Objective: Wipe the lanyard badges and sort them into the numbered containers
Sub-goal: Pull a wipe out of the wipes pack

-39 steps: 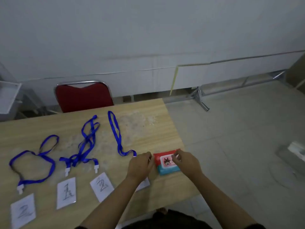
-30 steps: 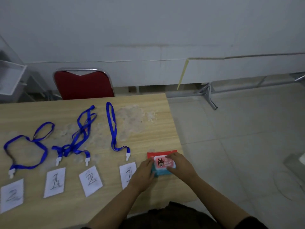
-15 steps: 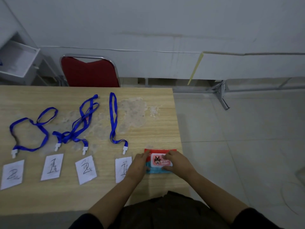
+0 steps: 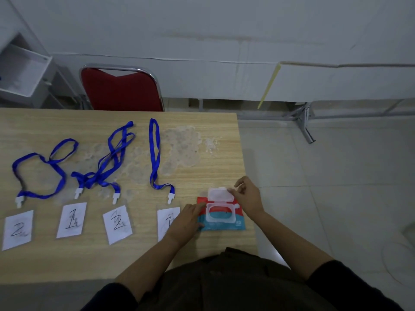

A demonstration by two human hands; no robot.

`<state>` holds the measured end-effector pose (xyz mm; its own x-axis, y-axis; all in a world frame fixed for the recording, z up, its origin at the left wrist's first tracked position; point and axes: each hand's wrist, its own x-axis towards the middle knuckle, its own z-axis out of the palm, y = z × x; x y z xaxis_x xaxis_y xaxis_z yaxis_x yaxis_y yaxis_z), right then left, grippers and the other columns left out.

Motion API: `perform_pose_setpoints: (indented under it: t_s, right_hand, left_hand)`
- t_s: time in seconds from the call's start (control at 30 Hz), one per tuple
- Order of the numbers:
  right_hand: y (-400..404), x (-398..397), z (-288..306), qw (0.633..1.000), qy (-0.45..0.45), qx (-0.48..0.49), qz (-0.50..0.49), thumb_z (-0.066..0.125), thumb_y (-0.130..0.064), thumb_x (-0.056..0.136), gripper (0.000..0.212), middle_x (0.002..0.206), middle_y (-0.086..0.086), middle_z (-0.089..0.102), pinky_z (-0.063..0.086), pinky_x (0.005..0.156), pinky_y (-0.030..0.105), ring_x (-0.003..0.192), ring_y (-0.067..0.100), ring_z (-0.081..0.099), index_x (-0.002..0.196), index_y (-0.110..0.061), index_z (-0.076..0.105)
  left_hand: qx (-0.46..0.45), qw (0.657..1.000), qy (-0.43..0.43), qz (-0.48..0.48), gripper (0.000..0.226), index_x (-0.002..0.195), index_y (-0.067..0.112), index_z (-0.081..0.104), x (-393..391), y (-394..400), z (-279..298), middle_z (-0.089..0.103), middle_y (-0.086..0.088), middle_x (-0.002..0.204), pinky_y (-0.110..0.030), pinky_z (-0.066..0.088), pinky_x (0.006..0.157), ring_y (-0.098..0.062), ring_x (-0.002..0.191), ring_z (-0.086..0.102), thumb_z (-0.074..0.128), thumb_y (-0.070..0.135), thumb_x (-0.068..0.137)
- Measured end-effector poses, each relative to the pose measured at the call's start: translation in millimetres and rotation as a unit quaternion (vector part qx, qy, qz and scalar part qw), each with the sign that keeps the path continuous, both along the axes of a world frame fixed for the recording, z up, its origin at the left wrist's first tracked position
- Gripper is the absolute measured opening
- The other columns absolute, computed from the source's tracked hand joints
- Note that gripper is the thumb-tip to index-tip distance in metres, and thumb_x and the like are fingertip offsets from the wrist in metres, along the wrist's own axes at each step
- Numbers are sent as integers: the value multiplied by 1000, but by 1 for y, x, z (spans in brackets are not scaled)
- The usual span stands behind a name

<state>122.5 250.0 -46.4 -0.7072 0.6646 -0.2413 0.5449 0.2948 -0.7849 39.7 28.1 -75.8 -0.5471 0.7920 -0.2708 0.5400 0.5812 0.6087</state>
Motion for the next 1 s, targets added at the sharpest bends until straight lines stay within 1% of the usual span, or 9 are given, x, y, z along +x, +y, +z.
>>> perform_pose_setpoints:
  t_s: [0.13,0.23,0.3,0.43,0.5,0.57,0.67,0.83,1.0]
  right_hand:
    - [-7,0,-12,999,-15,-33,35,72,-4,84,9,87,11,68,46,62,5,72,12,60,92,-7,69]
    - [-9,9,-16,998,-31,-22,52,61,-9,94,19,103,4,68,46,75,4,84,8,62,110,-7,71]
    - [-6,15,-15,997,-35,-35,63,58,-12,96,21,108,2,68,47,81,8,93,10,63,112,-9,71]
    - [-1,26,-6,991,-43,-41,117,65,-13,91,12,104,-3,68,50,72,8,96,10,65,102,-18,67]
    - [-3,32,-4,985,-54,-1,161,69,-17,88,13,108,-4,67,53,86,19,100,8,63,101,-19,68]
    - [-7,35,-6,973,-92,60,204,70,-21,88,19,126,-2,62,46,100,23,110,8,58,107,-17,71]
    - [-13,35,-7,952,-131,128,245,65,-29,92,28,141,-3,53,39,103,23,120,11,54,117,-18,70]
    - [-22,38,-9,951,-129,142,241,63,-32,93,30,138,-2,56,45,104,28,116,10,56,118,-17,69]
    - [-27,35,-12,979,-90,97,158,73,-25,85,12,127,-2,60,46,102,26,112,7,55,93,-17,75]
  left_hand:
    - [-24,994,66,-90,68,145,32,30,-3,5,0,42,4,144,-29,39,104,-12,125,41,65,27,88]
    - [-41,990,76,-107,73,151,34,19,-8,9,2,36,3,147,-31,39,105,-13,124,38,60,28,92]
    - [-53,986,94,-125,69,153,36,13,-10,13,5,35,1,147,-33,39,105,-15,124,37,53,36,96]
    - [-101,979,114,-134,71,153,40,8,-9,24,9,32,-6,146,-37,37,107,-21,127,38,48,50,95]
    - [-124,977,115,-129,76,153,40,4,-7,28,10,30,-8,145,-38,36,107,-23,125,40,52,47,94]
    - [-138,975,120,-129,78,153,38,3,-6,31,11,28,-10,146,-38,35,107,-24,125,40,53,46,94]
    - [-148,973,120,-127,79,154,36,6,-7,33,11,26,-10,146,-38,35,107,-24,125,39,54,47,93]
    - [-149,978,105,-103,78,153,38,11,-5,33,9,29,-8,145,-38,34,107,-24,125,38,58,47,91]
    - [-128,986,72,-80,78,153,37,15,-3,32,9,28,-7,145,-37,33,109,-23,128,35,61,43,90]
